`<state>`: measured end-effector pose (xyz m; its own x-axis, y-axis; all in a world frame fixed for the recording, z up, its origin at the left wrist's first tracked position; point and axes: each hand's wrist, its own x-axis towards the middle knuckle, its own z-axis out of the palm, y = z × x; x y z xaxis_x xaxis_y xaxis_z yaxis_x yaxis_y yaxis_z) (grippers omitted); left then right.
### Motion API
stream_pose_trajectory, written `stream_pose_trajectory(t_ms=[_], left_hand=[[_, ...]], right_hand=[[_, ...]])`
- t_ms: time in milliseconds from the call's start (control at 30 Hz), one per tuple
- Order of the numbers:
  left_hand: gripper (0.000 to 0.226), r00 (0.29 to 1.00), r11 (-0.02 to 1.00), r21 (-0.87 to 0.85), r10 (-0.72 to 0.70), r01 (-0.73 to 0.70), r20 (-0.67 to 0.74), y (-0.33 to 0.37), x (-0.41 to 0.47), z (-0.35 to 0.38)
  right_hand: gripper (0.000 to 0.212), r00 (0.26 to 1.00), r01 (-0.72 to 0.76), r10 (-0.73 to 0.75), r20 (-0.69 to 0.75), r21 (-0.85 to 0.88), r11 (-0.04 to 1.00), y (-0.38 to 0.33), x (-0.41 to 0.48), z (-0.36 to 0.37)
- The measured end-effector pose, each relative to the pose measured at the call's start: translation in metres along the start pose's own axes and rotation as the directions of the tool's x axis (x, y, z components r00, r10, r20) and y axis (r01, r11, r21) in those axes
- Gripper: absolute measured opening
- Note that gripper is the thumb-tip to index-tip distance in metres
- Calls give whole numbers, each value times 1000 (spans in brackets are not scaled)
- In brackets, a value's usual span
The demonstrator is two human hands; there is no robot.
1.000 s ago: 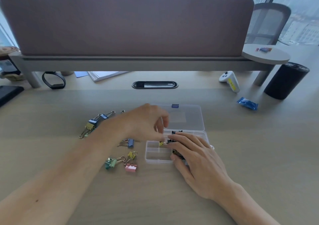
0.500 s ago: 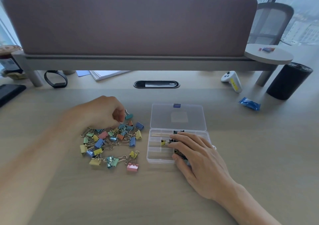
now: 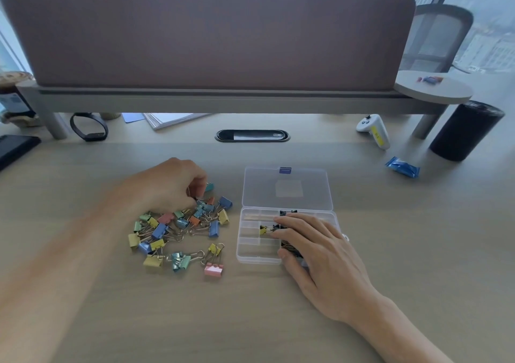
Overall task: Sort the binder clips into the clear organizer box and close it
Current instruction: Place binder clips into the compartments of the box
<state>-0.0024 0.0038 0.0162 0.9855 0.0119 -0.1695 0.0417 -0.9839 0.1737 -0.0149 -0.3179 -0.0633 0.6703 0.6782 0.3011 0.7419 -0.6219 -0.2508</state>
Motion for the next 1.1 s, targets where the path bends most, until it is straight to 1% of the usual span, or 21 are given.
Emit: stream_pose_trajectory(t_ms=[133,233,333,400,467,533,600,667,800,900,1000,1100], left_hand=[[21,998,996,-73,39,-43,-55,3,-6,-16],[23,993,962,-249,90,-107,-81,23,-12,-23],[20,979,897,-392,195,-202,-58,53,-15,-16],[15,970,840,-492,243,-227,-32,71,-16,-6],[11,966,778,-587,258,-222,-23,84,-15,5],[10,967,731,-646,248,-219,-47,92,-14,15],[12,972,699,-681,218,-218,-87,96,-12,22],[16,973,660,-720,210,-214,-97,98,-12,26],[29,958,653,-713,272,-255,-94,103,-16,30],[22,957,645,-719,271,-259,-101,104,-15,29],[12,965,639,-731,237,-240,-110,101,-14,27],[13,969,660,-710,196,-243,-150,95,-14,26]], right_hand=[[39,1000,2,-2,-2,10,1000,0,1,-1],[36,1000,8,-7,-18,36,999,0,1,-1],[31,998,16,-12,-60,71,997,0,0,-1],[26,995,15,-4,-103,101,995,1,-1,-2],[22,989,15,5,-150,133,991,2,-2,-2],[21,983,31,0,-182,165,986,3,-3,-2],[22,980,55,-18,-200,182,982,3,-3,-2],[25,978,69,-29,-208,190,979,3,-3,-2],[30,977,73,-30,-213,197,978,2,-3,-2],[29,976,58,-15,-217,195,979,3,-3,-1],[29,974,24,22,-225,200,979,3,-3,-1],[28,968,11,41,-248,203,979,1,-3,-2]])
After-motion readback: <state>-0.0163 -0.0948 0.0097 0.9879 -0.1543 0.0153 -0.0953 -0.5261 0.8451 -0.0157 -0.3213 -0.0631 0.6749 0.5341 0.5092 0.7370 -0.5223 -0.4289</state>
